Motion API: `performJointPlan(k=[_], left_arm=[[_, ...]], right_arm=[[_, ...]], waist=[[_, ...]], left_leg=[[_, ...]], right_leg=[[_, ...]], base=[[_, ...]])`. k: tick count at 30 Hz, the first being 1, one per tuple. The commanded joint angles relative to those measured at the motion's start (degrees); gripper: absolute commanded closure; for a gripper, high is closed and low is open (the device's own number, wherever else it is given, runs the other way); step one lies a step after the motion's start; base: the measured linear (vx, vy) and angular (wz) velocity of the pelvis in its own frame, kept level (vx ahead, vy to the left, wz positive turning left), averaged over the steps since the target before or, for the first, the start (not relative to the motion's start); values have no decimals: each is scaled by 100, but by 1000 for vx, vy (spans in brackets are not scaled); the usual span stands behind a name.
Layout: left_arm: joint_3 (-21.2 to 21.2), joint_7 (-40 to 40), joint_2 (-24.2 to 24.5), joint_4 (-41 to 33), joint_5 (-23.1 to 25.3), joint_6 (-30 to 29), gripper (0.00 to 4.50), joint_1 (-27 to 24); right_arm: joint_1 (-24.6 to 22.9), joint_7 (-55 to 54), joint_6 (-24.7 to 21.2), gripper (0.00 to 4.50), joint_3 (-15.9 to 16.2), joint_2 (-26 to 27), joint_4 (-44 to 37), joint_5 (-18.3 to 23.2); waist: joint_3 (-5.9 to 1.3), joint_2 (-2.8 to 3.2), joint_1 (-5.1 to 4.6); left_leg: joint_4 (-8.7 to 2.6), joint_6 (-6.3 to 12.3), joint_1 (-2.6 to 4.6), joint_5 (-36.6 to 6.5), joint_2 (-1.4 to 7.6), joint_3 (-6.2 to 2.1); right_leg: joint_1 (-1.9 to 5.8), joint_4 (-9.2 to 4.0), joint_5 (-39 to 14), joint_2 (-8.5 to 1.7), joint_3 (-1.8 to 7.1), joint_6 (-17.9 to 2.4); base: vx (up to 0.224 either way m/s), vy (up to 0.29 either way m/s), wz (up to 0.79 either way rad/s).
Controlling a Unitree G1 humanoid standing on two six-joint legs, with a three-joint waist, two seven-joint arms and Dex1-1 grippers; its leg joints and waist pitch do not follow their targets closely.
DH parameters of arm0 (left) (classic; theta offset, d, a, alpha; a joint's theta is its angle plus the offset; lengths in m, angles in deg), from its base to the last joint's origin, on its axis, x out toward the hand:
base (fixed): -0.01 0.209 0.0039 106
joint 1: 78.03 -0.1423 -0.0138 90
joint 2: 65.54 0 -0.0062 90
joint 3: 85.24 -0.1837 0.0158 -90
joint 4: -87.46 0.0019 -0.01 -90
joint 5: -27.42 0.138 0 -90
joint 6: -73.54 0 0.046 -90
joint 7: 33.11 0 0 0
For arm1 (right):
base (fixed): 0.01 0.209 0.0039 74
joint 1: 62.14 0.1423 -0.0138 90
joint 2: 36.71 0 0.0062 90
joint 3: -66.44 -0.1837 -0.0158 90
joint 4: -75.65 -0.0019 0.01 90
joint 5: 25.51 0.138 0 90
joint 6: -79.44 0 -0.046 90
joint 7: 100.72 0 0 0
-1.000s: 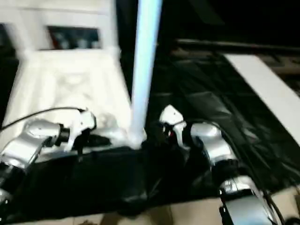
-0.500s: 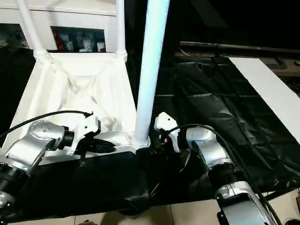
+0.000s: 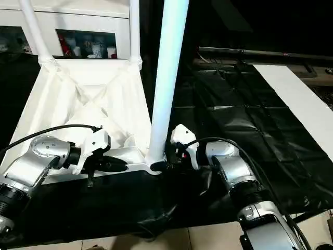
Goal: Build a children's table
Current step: Rotate leg to tighten
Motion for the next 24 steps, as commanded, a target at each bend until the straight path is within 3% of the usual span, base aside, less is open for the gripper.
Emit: performJointPlan(k=[1, 2, 4, 5, 6, 8, 10, 11, 12, 13, 14, 15, 16, 19, 21, 24], left_arm=[[-325, -140, -55, 14, 119, -172, 450, -164], [-325, -140, -55, 14, 119, -172, 450, -164], [-332, -162, -28, 25, 128, -215, 450, -157], [-316, -78, -56, 98, 153, -252, 450, -141], [-316, -78, -56, 98, 153, -252, 450, -141], [-225, 398, -231, 369, 280, -307, 450, -50], [-120, 928, -448, 672, 389, -360, 450, 75], [-48, 1287, -596, 876, 460, -394, 450, 160], [-48, 1287, -596, 876, 460, -394, 450, 160], [109, 1758, -825, 1116, 460, -481, 450, 275], [213, 2097, -1018, 1310, 448, -516, 450, 376], [299, 2482, -1229, 1525, 460, -537, 450, 497], [386, 2895, -1443, 1743, 475, -527, 450, 629], [447, 3402, -1689, 2034, 531, -480, 450, 815], [423, 3627, -1778, 2174, 605, -419, 450, 905], [366, 3802, -1867, 2325, 700, -346, 450, 1012]], right_arm=[[48, 127, -21, 183, 59, 68, 106, 56], [48, 127, -21, 183, 59, 68, 106, 56], [14, 19, -33, 183, 16, 128, 162, 71], [15, -280, -29, 183, -94, 229, 296, 76], [15, -280, -29, 183, -94, 229, 296, 76], [33, -937, 13, 183, -311, 428, 558, 67], [78, -1564, -19, 183, -512, 619, 791, 80], [109, -1971, -47, 183, -642, 744, 939, 91], [109, -1971, -47, 183, -642, 744, 939, 91], [156, -2466, -76, 183, -781, 905, 1104, 106], [215, -2923, -116, 183, -887, 1058, 1242, 111], [302, -3554, -191, 183, -1023, 1254, 1407, 121], [397, -4179, -257, 183, -1154, 1456, 1561, 137], [534, -4923, -292, 183, -1324, 1713, 1739, 175], [591, -5161, -248, 184, -1345, 1831, 1761, 160], [683, -5187, -141, 184, -1267, 1956, 1788, 82]], waist=[[-307, 82, -3], [-304, 59, -15], [-301, 75, -17], [-301, 152, -28], [-298, 116, -41], [-276, 113, -63], [-235, 155, -117], [-226, 143, -132], [-229, 134, -132], [-223, 159, -171], [-220, 148, -193], [-235, 179, -223], [-229, 209, -245], [-236, 199, -285], [-251, 227, -277], [-248, 158, -255]], left_leg=[[-329, 133, 62, -1009, 143, -35], [-329, 124, 58, -1044, 140, -30], [-333, 99, 58, -1109, 139, -34], [-335, 59, 72, -1167, 139, -36], [-340, 44, 70, -1225, 135, -32], [-360, -32, 76, -1459, 132, -45], [-375, -196, 122, -1936, 115, -56], [-370, -257, 151, -2160, 101, -79], [-367, -273, 155, -2204, 94, -101], [-380, -287, 132, -2277, 87, -121], [-379, -273, 131, -2322, 81, -132], [-360, -273, 156, -2391, 71, -137], [-356, -268, 180, -2456, 68, -147], [-363, -240, 157, -2497, 67, -171], [-364, -205, 164, -2508, 68, -172], [-366, -110, 128, -2365, 67, -145]], right_leg=[[261, -273, -726, -292, 215, -1254], [259, -282, -740, -284, 215, -1257], [262, -290, -831, -288, 216, -1241], [241, -292, -871, -295, 228, -1251], [249, -316, -915, -283, 220, -1246], [239, -346, -1241, -281, 221, -1185], [178, -450, -2033, -279, 227, -1005], [157, -485, -2491, -283, 221, -886], [164, -505, -2690, -293, 209, -804], [168, -536, -2936, -296, 195, -684], [161, -557, -3088, -295, 181, -615], [139, -587, -3217, -291, 174, -539], [104, -613, -3275, -285, 162, -533], [115, -628, -3267, -282, 129, -495], [103, -633, -3134, -287, 130, -513], [96, -619, -2957, -291, 148, -550]], base=[[0, 0, 0], [0, 0, 0], [0, 0, 0], [0, 0, 0], [0, 0, 0], [0, 0, 0], [-28, -3, -1], [-55, -2, -1], [-61, 2, -6], [-61, 2, -6], [-57, 5, -6], [0, 0, 0], [0, 0, 0], [0, 0, 0], [0, 0, 0], [0, 0, 0]])
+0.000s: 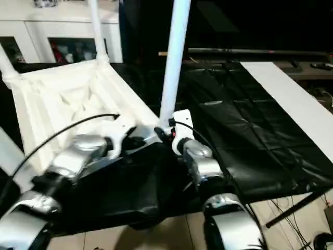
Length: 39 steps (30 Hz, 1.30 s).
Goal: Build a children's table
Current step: Rotate leg to tighten
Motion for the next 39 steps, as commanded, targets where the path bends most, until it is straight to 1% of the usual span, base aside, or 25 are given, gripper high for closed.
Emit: performJointPlan(k=[1, 2, 6, 8, 9, 10, 12, 13, 14, 15, 17, 19, 20, 21, 22, 23, 24, 26, 27, 28, 32, 33, 35, 36, 39], left_arm=[[-19, 586, -34, 456, 319, -55, 450, 10], [-23, 587, -34, 471, 334, -45, 450, 13], [-90, 514, 36, 571, 414, 54, 450, 5], [-109, 449, 89, 562, 416, 75, 450, -13], [-119, 423, 115, 552, 414, 82, 450, -20], [-137, 340, 170, 498, 412, 68, 450, -38], [-171, 191, 268, 430, 422, 55, 450, -57], [-204, 64, 356, 331, 432, 33, 450, -87], [-226, -80, 438, 226, 439, -4, 450, -128], [-234, -149, 474, 176, 441, -25, 450, -150], [-273, -414, 572, 35, 403, -19, 450, -215], [-419, -987, 799, -248, 345, -11, 450, -355], [-462, -1153, 905, -366, 314, -30, 450, -419], [-515, -1385, 1009, -472, 267, 55, 450, -481], [-553, -1579, 1112, -590, 213, 2, 450, -544], [-600, -1744, 1213, -676, 183, 12, 450, -590], [-657, -1964, 1326, -781, 133, 22, 450, -642], [-736, -2344, 1484, -945, 37, 101, 450, -716], [-760, -2471, 1536, -1009, 15, 162, 450, -744], [-826, -2874, 1679, -1236, -120, 208, 450, -839], [-884, -3301, 1816, -1516, -251, 267, 450, -934], [-926, -3421, 1866, -1605, -236, 263, 450, -941], [-950, -3469, 1893, -1647, -210, 225, 450, -929], [-947, -3457, 1903, -1664, -195, 216, 450, -917], [-932, -3343, 1865, -1612, -135, 268, 450, -875]], right_arm=[[61, 195, 92, 184, 139, 205, 156, -95], [76, 224, 114, 184, 125, 218, 169, -84], [192, 496, 306, 184, 5, 280, 199, 60], [222, 644, 370, 114, -34, 263, 145, 137], [233, 702, 397, 114, -39, 246, 113, 161], [247, 846, 363, 107, -53, 193, 31, 220], [261, 1129, 313, 93, -29, 63, -107, 277], [215, 1441, 284, 70, 103, -85, -241, 222], [146, 1782, 241, 66, 228, -255, -398, 162], [108, 1945, 219, 63, 281, -338, -476, 134], [8, 2319, 163, 54, 381, -571, -669, 105], [-135, 2920, 185, 54, 537, -981, -891, 18], [-200, 3177, 230, 54, 603, -1160, -958, -26], [-256, 3387, 265, 54, 659, -1311, -1018, -54], [-308, 3581, 309, 54, 708, -1460, -1077, -75], [-352, 3750, 341, 54, 737, -1584, -1137, -94], [-405, 3928, 344, 54, 767, -1700, -1243, -90], [-488, 4165, 303, 54, 824, -1829, -1444, -54], [-523, 4244, 275, 54, 855, -1877, -1534, -29], [-581, 4345, 243, 54, 892, -1921, -1644, 15], [-689, 4512, 177, 54, 983, -1957, -1822, 36], [-774, 4658, 146, 54, 1067, -1953, -1945, 54], [-870, 4881, 118, 54, 1178, -1943, -2062, 91], [-916, 5020, 115, 54, 1244, -1942, -2092, 90], [-902, 5074, 153, 54, 1320, -1872, -1985, 36]], waist=[[-265, 28, -17], [-263, -11, -15], [-272, -15, 17], [-268, -61, 22], [-269, -52, 27], [-263, -76, 22], [-259, -74, 3], [-269, -75, -27], [-258, -99, -41], [-260, -97, -42], [-267, -121, -24], [-284, -134, 5], [-293, -101, 21], [-300, -116, 28], [-308, -92, 59], [-325, -88, 68], [-330, -89, 75], [-329, -37, 73], [-322, -54, 69], [-320, -26, 71], [-287, 2, 77], [-274, -8, 84], [-269, -3, 130], [-271, -20, 137], [-284, -14, 169]], left_leg=[[-410, -98, 79, -2282, 98, -79], [-410, -82, 69, -2259, 101, -70], [-415, -49, 43, -2062, 114, -65], [-416, -12, 37, -1996, 118, -49], [-416, -12, 35, -1979, 119, -54], [-415, 20, 27, -2016, 115, -49], [-446, 20, -32, -1992, 119, -85], [-467, -10, -81, -1879, 134, -111], [-475, -30, -95, -1860, 139, -125], [-468, -34, -87, -1870, 140, -129], [-437, 0, -34, -1795, 146, -96], [-424, 59, -42, -1582, 162, -87], [-415, 78, -23, -1498, 169, -73], [-395, 96, -15, -1429, 158, -52], [-379, 135, 2, -1323, 159, -43], [-372, 172, -20, -1097, 146, -36], [-363, 193, -6, -1022, 142, -25], [-360, 244, -6, -907, 140, -28], [-362, 252, -5, -904, 139, -25], [-366, 241, 10, -971, 143, -30], [-402, 53, 59, -1422, 168, -25], [-408, 48, 63, -1475, 167, -20], [-423, 14, 58, -1603, 173, -32], [-426, 2, 59, -1619, 177, -32], [-415, -39, 75, -1571, 175, -28]], right_leg=[[91, -565, -2863, -307, 167, -592], [90, -571, -2857, -308, 166, -584], [110, -525, -2633, -333, 190, -645], [111, -516, -2554, -328, 194, -671], [116, -504, -2540, -331, 195, -680], [119, -511, -2584, -331, 190, -668], [168, -502, -2700, -343, 171, -593], [217, -485, -2600, -349, 153, -571], [213, -495, -2600, -350, 130, -568], [214, -490, -2583, -355, 130, -579], [174, -478, -2301, -357, 164, -739], [200, -422, -1891, -353, 170, -880], [202, -397, -1600, -342, 173, -1012], [197, -380, -1435, -332, 178, -1076], [211, -336, -1133, -332, 185, -1200], [246, -288, -760, -309, 177, -1302], [239, -277, -585, -299, 175, -1351], [269, -235, -236, -292, 174, -1469], [273, -247, -234, -283, 172, -1468], [273, -249, -309, -287, 170, -1491], [236, -310, -897, -282, 181, -1446], [224, -321, -979, -277, 185, -1423], [231, -331, -1200, -286, 189, -1325], [229, -336, -1252, -290, 189, -1292], [214, -333, -1208, -298, 200, -1292]], base=[[0, 0, 0], [0, 0, 0], [0, 0, 0], [0, 0, 0], [0, 0, 0], [0, 0, 0], [0, 0, 0], [0, 0, 0], [0, 0, 0], [0, 0, 0], [0, 0, 0], [0, 0, 0], [63, -6, 3], [77, -6, 3], [77, -6, 3], [71, -6, 2], [0, 0, 0], [0, 0, 0], [0, 0, 0], [0, 0, 0], [0, 0, 0], [0, 0, 0], [0, 0, 0], [0, 0, 0], [0, 0, 0]])
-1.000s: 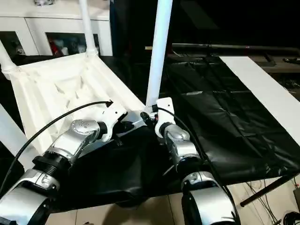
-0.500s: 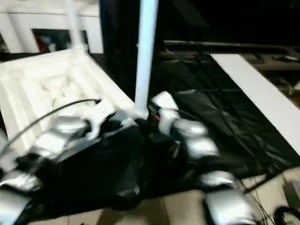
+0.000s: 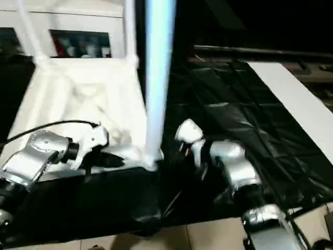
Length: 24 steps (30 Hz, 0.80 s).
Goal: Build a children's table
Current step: Rotate leg to tighten
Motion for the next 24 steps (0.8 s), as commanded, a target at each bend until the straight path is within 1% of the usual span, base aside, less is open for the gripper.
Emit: performJointPlan(k=[1, 2, 3, 4, 6, 8, 9, 10, 12, 13, 16, 18, 19, 20, 24], left_arm=[[-421, -86, -74, 93, 197, -36, 450, -112], [-411, -72, -77, 85, 209, -21, 450, -120], [-408, -83, -79, 81, 229, 2, 450, -134], [-408, -83, -79, 81, 230, 3, 450, -136], [-408, -81, -77, 81, 240, 16, 450, -147], [-400, -51, -62, 71, 266, 45, 450, -183], [-397, -51, -57, 67, 268, 47, 450, -189], [-388, -55, -40, 61, 267, 45, 450, -202], [-378, -53, -29, 61, 271, 44, 450, -212], [-376, -55, -24, 62, 276, 42, 450, -214], [-368, -64, -9, 54, 282, 24, 450, -223], [-365, -69, -9, 38, 284, 12, 450, -228], [-362, -77, -7, 23, 285, 0, 450, -233], [-363, -84, -4, 19, 286, -4, 450, -233], [-369, -116, 17, 47, 297, -4, 450, -220]], right_arm=[[23, 53, -18, 54, 24, -18, -8, -20], [24, 60, -25, 54, 39, -2, -12, -32], [51, 51, -15, 54, 69, 37, 27, -64], [56, 45, -13, 54, 70, 42, 36, -68], [100, -14, 1, 54, 74, 89, 114, -99], [230, -182, -42, 54, 35, 238, 277, -112], [244, -191, -71, 71, 26, 259, 281, -89], [268, -155, -101, 82, 34, 282, 282, -60], [295, -107, -114, 93, 47, 297, 300, -41], [311, -95, -113, 99, 46, 301, 326, -36], [357, -47, -80, 129, 45, 309, 438, -48], [363, -33, -72, 138, 39, 311, 460, -53], [367, -19, -67, 157, 34, 311, 477, -57], [367, -6, -65, 157, 33, 309, 486, -58], [368, 20, -12, 183, 60, 296, 580, -116]], waist=[[-296, 110, -28], [-306, 100, -23], [-307, 83, -23], [-308, 94, -20], [-308, 91, -23], [-310, 67, -31], [-307, 76, -30], [-308, 61, -24], [-313, 72, -10], [-315, 65, -10], [-326, 68, -14], [-323, 68, -12], [-321, 68, -4], [-321, 86, 3], [-332, 108, -6]], left_leg=[[-385, -1, 69, -1507, 152, 15], [-385, -6, 59, -1435, 149, 10], [-382, -1, 59, -1398, 150, 11], [-382, 4, 51, -1340, 146, 8], [-380, 9, 44, -1318, 142, 9], [-378, 6, 37, -1300, 137, 7], [-385, -4, 41, -1318, 140, 4], [-376, -4, 55, -1341, 145, 12], [-382, -4, 52, -1265, 150, 5], [-378, -1, 43, -1208, 147, 7], [-365, 25, 42, -1128, 138, 13], [-363, 29, 46, -1142, 136, 18], [-361, 31, 44, -1135, 136, 20], [-364, 25, 45, -1138, 137, 15], [-359, -1, 49, -1124, 136, 14]], right_leg=[[236, -352, -1184, -303, 253, -1233], [253, -339, -1131, -304, 249, -1221], [252, -335, -1095, -302, 248, -1221], [258, -323, -1039, -301, 246, -1223], [264, -321, -1020, -302, 245, -1221], [259, -315, -1103, -314, 244, -1219], [259, -325, -1153, -316, 245, -1206], [247, -329, -1177, -314, 248, -1188], [258, -312, -1100, -314, 246, -1184], [264, -299, -1003, -311, 245, -1190], [270, -281, -821, -307, 242, -1240], [269, -283, -832, -306, 242, -1257], [273, -284, -839, -310, 244, -1253], [275, -282, -841, -314, 243, -1251], [280, -269, -713, -299, 238, -1277]], base=[[0, 0, 0], [0, 0, 0], [0, 0, 0], [0, 0, 0], [0, 0, 0], [0, 0, 0], [0, 0, 0], [0, 0, 0], [0, 0, 0], [0, 0, 0], [0, 0, 0], [0, 0, 0], [0, 0, 0], [0, 0, 0], [0, 0, 0]])
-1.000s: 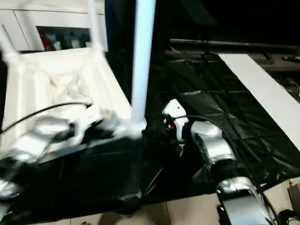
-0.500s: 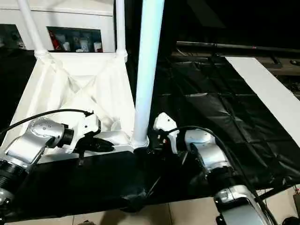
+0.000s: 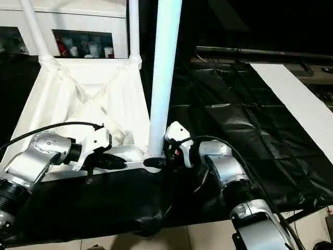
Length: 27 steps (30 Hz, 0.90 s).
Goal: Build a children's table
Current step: Rotate leg to tighten
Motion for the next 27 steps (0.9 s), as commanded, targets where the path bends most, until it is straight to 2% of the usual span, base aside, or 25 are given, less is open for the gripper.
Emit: performJointPlan(k=[1, 5, 6, 8, 9, 11, 13, 14, 15, 16, 17, 18, 20, 21, 22, 23, 24, 25, 26, 27], left_arm=[[-381, -125, 15, 122, 246, -94, 450, -181], [-409, -111, -15, 167, 269, -92, 450, -190], [-390, -26, -85, 205, 261, -152, 450, -189], [-335, 231, -233, 309, 282, -257, 450, -163], [-285, 463, -357, 421, 313, -288, 450, -126], [-144, 1085, -651, 742, 404, -329, 450, 5], [-22, 1659, -921, 1050, 476, -355, 450, 147], [78, 2053, -1108, 1248, 502, -390, 450, 247], [118, 2200, -1182, 1319, 504, -417, 450, 289], [233, 2610, -1392, 1516, 500, -515, 450, 414], [322, 3011, -1586, 1743, 524, -564, 450, 563], [322, 3011, -1586, 1743, 524, -564, 450, 563], [382, 3448, -1770, 1986, 583, -557, 450, 721], [382, 3448, -1770, 1986, 583, -557, 450, 721], [408, 3643, -1864, 2107, 610, -557, 450, 802], [417, 3771, -1918, 2189, 651, -544, 450, 853], [422, 3855, -1954, 2251, 684, -530, 450, 890], [432, 3882, -1973, 2282, 697, -528, 450, 904], [434, 3905, -1981, 2324, 721, -499, 450, 918], [417, 3885, -1956, 2333, 754, -466, 450, 914]], right_arm=[[8, 95, 45, 185, 56, -62, 107, -88], [-71, -24, 8, 190, 14, -63, 103, -79], [-115, -192, -14, 190, -42, -23, 146, -75], [-165, -636, -25, 191, -164, 96, 250, -97], [-176, -1009, -55, 191, -270, 205, 342, -105], [-154, -1731, -103, 191, -468, 430, 542, -113], [-100, -2387, -175, 191, -603, 634, 720, -140], [-46, -2846, -265, 191, -684, 777, 839, -164], [-15, -3060, -306, 192, -730, 842, 889, -164], [88, -3713, -431, 192, -882, 1038, 1035, -147], [209, -4317, -502, 192, -1063, 1242, 1168, -74], [209, -4317, -502, 192, -1063, 1242, 1168, -74], [358, -4909, -526, 193, -1255, 1456, 1312, 24], [358, -4909, -526, 193, -1255, 1456, 1312, 24], [436, -5120, -493, 193, -1287, 1584, 1368, 25], [483, -5161, -426, 193, -1234, 1685, 1393, -42], [514, -5160, -364, 193, -1175, 1762, 1405, -110], [534, -5111, -317, 193, -1103, 1810, 1413, -179], [546, -5015, -246, 193, -1033, 1836, 1420, -239], [539, -4898, -173, 193, -992, 1831, 1392, -258]], waist=[[-325, 153, -21], [-331, 161, -34], [-332, 207, -34], [-321, 204, -47], [-302, 206, -53], [-264, 199, -99], [-243, 200, -108], [-230, 211, -116], [-218, 204, -135], [-194, 217, -164], [-208, 219, -178], [-195, 228, -194], [-204, 244, -264], [-208, 258, -272], [-205, 271, -295], [-211, 287, -321], [-214, 311, -308], [-203, 295, -321], [-203, 295, -325], [-197, 281, -333]], left_leg=[[-364, -9, 51, -1134, 132, 11], [-361, -32, 59, -1208, 130, 13], [-359, -42, 61, -1213, 127, 11], [-361, -65, 74, -1279, 128, 18], [-380, -105, 62, -1424, 126, 7], [-403, -196, 87, -1924, 113, -12], [-392, -246, 153, -2174, 101, -24], [-392, -243, 171, -2346, 85, -50], [-391, -241, 179, -2438, 79, -55], [-381, -257, 225, -2629, 64, -76], [-343, -262, 272, -2750, 42, -103], [-333, -245, 284, -2769, 24, -101], [-336, -168, 303, -2937, 23, -135], [-341, -155, 309, -2983, 26, -146], [-375, -108, 273, -3069, 47, -159], [-424, -107, 214, -3108, 80, -185], [-453, -130, 211, -3144, 100, -204], [-451, -155, 252, -3277, 107, -201], [-448, -143, 264, -3292, 93, -194], [-454, -132, 247, -3270, 91, -194]], right_leg=[[278, -269, -679, -296, 240, -1290], [285, -273, -636, -284, 235, -1324], [284, -269, -622, -283, 238, -1329], [271, -287, -646, -276, 238, -1349], [274, -313, -896, -286, 240, -1296], [242, -436, -2004, -308, 233, -1028], [168, -521, -2638, -318, 236, -821], [159, -572, -3097, -322, 204, -647], [140, -608, -3333, -324, 188, -563], [99, -685, -3766, -320, 144, -407], [80, -749, -4053, -333, 91, -256], [58, -788, -4154, -326, 66, -209], [81, -884, -4114, -324, -68, -102], [99, -893, -4027, -307, -108, -93], [158, -903, -3861, -321, -182, -80], [214, -867, -3712, -359, -200, -75], [232, -840, -3624, -374, -186, -109], [191, -875, -3560, -383, -190, -162], [185, -893, -3502, -395, -192, -202], [189, -893, -3510, -404, -190, -201]], base=[[0, 0, 0], [0, 0, 0], [0, 0, 0], [0, 0, 0], [0, 0, 0], [-29, -1, 0], [0, 0, 0], [0, 0, 0], [-62, -2, -3], [-62, -2, -3], [-68, 2, -1], [-76, 13, -1], [-66, 21, -1], [0, 0, 0], [0, 0, 0], [0, 0, 0], [0, 0, 0], [0, 0, 0], [0, 0, 0], [0, 0, 0]])
